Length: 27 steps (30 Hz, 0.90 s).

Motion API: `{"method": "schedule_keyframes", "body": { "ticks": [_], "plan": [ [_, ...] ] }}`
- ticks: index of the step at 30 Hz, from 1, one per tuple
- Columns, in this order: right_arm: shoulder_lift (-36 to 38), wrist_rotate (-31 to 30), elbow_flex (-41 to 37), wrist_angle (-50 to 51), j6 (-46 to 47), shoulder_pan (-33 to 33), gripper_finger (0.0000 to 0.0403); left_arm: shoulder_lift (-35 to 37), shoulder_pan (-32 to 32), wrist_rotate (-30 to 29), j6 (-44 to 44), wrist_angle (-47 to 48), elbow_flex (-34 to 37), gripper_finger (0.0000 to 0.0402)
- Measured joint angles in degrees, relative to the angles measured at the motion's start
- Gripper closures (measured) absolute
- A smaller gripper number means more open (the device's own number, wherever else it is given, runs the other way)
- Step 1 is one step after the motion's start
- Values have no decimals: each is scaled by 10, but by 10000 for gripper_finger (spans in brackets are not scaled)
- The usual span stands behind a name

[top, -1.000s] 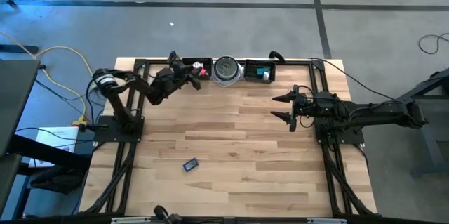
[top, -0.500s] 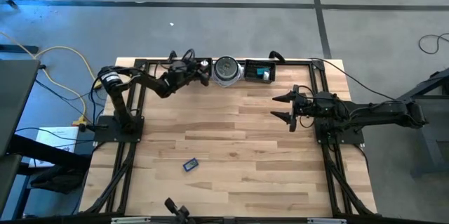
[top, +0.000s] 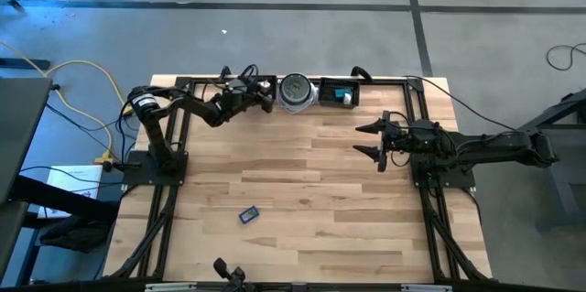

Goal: Pick & Place Office items
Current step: Put the pink charger adapter into the left black basket, then put the blue digital clock into the right black basket

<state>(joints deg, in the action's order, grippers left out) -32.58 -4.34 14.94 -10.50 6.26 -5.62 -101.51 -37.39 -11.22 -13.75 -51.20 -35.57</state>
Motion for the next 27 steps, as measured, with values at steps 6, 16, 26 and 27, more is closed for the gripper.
{"method": "schedule_keyframes", "body": {
  "ticks": [6, 16, 26, 27],
  "plan": [
    [0, 0, 0, 0, 0, 0, 131, 0, 0, 0, 0, 0, 0, 274],
    [0, 0, 0, 0, 0, 0, 131, 0, 0, 1, 0, 2, 0, 225],
    [0, 0, 0, 0, 0, 0, 131, 0, 0, 1, 0, -17, 0, 220],
    [0, 0, 0, 1, 0, 0, 131, 2, 0, 1, 0, -22, 0, 220]
  ]
}}
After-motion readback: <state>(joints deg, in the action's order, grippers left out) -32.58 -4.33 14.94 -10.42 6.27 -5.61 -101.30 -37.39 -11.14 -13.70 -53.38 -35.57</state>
